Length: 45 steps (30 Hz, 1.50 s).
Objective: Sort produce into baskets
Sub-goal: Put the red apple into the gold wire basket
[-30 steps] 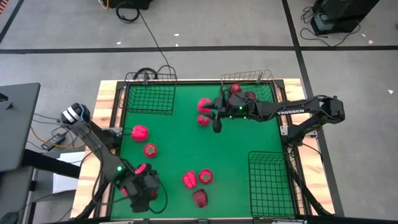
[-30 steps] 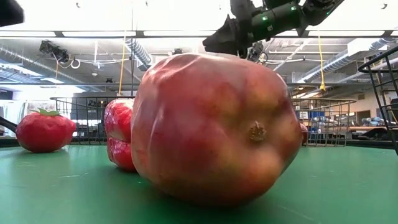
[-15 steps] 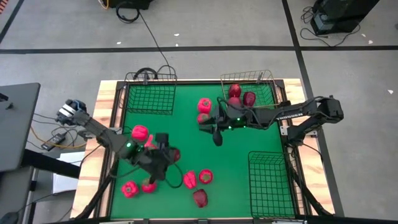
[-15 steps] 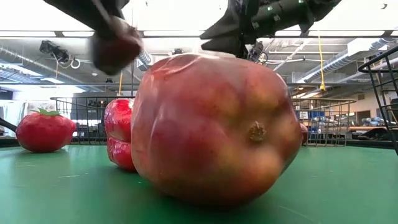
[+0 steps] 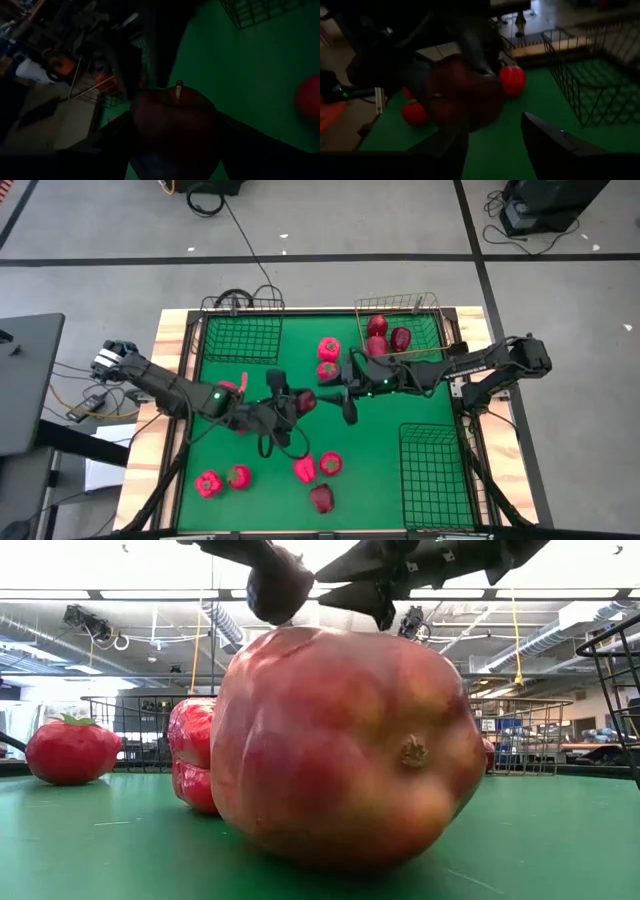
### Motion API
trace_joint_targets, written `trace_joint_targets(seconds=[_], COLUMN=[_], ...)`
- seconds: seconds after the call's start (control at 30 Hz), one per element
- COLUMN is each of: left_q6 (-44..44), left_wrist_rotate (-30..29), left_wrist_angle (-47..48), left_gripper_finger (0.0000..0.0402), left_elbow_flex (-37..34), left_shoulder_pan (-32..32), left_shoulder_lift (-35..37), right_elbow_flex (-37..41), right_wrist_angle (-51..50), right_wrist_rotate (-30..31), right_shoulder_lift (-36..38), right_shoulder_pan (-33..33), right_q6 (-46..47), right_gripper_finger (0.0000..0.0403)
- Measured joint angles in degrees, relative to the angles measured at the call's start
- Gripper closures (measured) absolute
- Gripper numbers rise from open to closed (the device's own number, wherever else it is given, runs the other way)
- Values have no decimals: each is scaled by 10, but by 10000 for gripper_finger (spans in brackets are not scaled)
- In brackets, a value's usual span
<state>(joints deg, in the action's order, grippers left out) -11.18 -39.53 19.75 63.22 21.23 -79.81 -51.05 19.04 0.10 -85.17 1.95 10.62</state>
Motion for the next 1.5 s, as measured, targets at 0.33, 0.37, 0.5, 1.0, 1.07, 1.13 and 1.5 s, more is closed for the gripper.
trace_joint_targets(seconds=[0.33, 0.37, 0.5, 1.0, 1.07, 1.13, 1.5], left_q6=[142, 143, 142, 116, 117, 117, 192], left_wrist_rotate=[1, 2, 13, 32, 33, 34, 44], left_wrist_angle=[-2, -2, -9, -58, -60, -62, -45], left_gripper_finger=[151, 151, 151, 151, 151, 151, 108], left_elbow_flex=[0, 0, 0, -1, -1, -1, 0], left_shoulder_pan=[-40, -42, -48, -48, -48, -48, -63], left_shoulder_lift=[0, 0, 0, 0, 0, 0, -4], right_elbow_flex=[0, 0, 0, 0, 0, 0, 0], right_wrist_angle=[30, 32, 56, 58, 59, 59, 57], right_wrist_rotate=[80, 79, 77, 59, 59, 58, 95], right_shoulder_lift=[2, 2, 2, 3, 3, 3, 1], right_shoulder_pan=[40, 40, 37, 29, 29, 29, 28], right_q6=[-163, -167, -168, -181, -183, -184, -182], right_gripper_finger=[270, 275, 289, 318, 334, 352, 398])
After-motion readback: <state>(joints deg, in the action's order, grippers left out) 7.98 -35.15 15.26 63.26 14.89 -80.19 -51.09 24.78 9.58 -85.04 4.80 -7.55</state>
